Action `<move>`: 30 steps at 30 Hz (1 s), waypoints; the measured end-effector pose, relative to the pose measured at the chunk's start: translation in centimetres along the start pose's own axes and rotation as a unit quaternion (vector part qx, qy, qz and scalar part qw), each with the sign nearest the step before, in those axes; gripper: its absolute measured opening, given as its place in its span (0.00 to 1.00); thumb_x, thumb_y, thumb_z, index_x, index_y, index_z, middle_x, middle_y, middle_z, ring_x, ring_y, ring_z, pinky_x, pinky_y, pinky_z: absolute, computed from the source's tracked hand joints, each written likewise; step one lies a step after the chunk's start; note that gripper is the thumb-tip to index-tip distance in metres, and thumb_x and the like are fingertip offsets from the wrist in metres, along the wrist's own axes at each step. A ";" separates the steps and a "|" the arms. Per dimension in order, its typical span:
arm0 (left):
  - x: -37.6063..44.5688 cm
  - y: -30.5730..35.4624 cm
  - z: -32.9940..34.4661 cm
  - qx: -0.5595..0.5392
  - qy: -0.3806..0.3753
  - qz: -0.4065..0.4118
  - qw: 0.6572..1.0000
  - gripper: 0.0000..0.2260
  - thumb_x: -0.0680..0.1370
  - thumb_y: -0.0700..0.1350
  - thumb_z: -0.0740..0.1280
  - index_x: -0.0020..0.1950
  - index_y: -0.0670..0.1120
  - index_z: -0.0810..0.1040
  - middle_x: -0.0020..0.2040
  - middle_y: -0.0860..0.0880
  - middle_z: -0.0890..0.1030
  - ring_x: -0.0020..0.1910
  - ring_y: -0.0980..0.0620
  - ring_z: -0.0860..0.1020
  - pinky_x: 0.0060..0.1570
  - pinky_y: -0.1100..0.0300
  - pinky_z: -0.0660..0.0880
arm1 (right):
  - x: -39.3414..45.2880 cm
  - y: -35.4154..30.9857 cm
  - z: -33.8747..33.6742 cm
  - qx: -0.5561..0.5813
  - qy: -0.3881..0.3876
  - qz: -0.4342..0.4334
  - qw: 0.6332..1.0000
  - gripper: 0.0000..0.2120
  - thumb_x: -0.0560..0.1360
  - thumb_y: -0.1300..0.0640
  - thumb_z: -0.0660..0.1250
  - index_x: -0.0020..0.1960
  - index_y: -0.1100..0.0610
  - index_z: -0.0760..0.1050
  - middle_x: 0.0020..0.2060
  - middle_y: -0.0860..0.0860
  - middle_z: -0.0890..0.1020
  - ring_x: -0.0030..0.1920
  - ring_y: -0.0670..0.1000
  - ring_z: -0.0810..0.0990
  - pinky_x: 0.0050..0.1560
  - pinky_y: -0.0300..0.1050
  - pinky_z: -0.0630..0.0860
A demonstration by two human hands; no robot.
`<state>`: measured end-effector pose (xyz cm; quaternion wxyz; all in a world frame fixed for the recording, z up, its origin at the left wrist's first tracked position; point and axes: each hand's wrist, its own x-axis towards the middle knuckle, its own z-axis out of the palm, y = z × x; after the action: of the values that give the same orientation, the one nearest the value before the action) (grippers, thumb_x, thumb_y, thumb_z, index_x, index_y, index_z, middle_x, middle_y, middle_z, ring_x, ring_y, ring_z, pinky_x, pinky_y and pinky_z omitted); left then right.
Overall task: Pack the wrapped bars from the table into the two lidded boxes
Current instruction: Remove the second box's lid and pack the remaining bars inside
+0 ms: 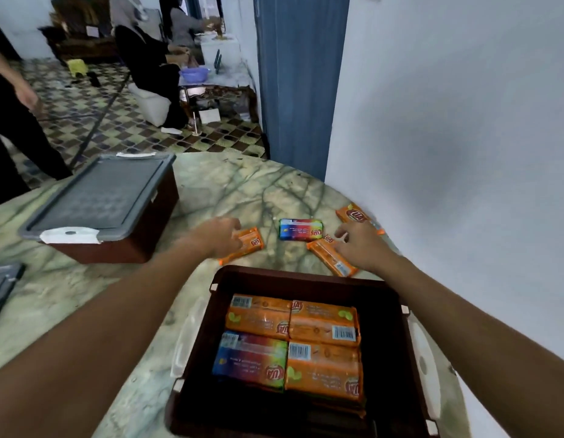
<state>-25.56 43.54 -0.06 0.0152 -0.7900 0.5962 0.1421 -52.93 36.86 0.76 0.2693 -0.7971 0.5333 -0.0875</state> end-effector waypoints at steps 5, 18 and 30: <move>4.3 0.2 3.8 0.147 -0.071 0.033 0.986 0.27 0.75 0.50 0.66 0.73 0.50 0.63 0.65 0.42 0.70 0.63 0.41 0.71 0.59 0.51 0.71 | 4.5 1.0 4.2 -0.226 -0.120 0.004 0.967 0.24 0.73 0.55 0.66 0.68 0.54 0.67 0.62 0.59 0.72 0.60 0.60 0.74 0.55 0.50 0.72; 3.8 0.1 3.3 -0.025 -0.020 0.047 0.998 0.27 0.74 0.46 0.69 0.71 0.53 0.66 0.60 0.42 0.78 0.56 0.43 0.77 0.49 0.58 0.70 | 5.1 1.5 3.5 -0.124 -0.043 0.021 0.991 0.40 0.63 0.50 0.72 0.72 0.50 0.61 0.64 0.58 0.71 0.62 0.61 0.73 0.58 0.56 0.75; -12.2 5.1 -4.4 0.063 0.060 0.329 0.940 0.28 0.73 0.53 0.69 0.72 0.55 0.66 0.60 0.48 0.78 0.55 0.49 0.76 0.48 0.60 0.65 | -11.9 -2.9 -1.8 -0.139 -0.042 -0.144 0.979 0.43 0.59 0.45 0.66 0.74 0.45 0.62 0.66 0.49 0.71 0.65 0.53 0.69 0.63 0.54 0.69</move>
<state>-32.47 52.65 7.86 -0.0183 -0.5546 0.8302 0.0539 -56.30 47.76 5.52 0.1628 -0.8984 0.4076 -0.0167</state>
